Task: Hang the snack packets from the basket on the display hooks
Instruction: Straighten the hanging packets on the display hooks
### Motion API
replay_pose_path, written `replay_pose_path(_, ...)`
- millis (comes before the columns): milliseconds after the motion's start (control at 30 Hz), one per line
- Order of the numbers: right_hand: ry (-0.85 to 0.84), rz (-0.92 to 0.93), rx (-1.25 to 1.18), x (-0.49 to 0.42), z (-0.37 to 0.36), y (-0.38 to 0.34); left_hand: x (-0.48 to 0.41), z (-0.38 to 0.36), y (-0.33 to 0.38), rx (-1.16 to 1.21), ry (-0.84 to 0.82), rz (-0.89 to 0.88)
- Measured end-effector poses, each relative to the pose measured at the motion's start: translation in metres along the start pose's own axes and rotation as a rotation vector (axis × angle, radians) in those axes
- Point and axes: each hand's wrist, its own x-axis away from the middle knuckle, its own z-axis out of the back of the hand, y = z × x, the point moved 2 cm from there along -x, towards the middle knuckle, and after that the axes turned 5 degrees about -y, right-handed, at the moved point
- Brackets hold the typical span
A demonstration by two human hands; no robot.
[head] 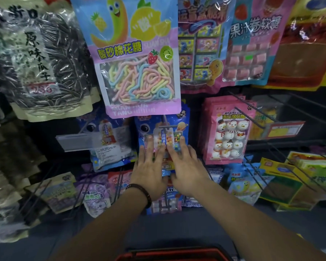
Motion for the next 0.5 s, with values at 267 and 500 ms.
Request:
replay_pose_path(267, -0.048, 0.025, 0.086, 0.034, 0.031, -0.012, 0.034, 0.024, -0.002, -0.005, -0.080, -0.026)
replay_pose_path(500, -0.020, 0.205, 0.250, 0.097, 0.092, -0.053, 0.090, 0.111, 0.012, -0.108, -0.033, -0.115)
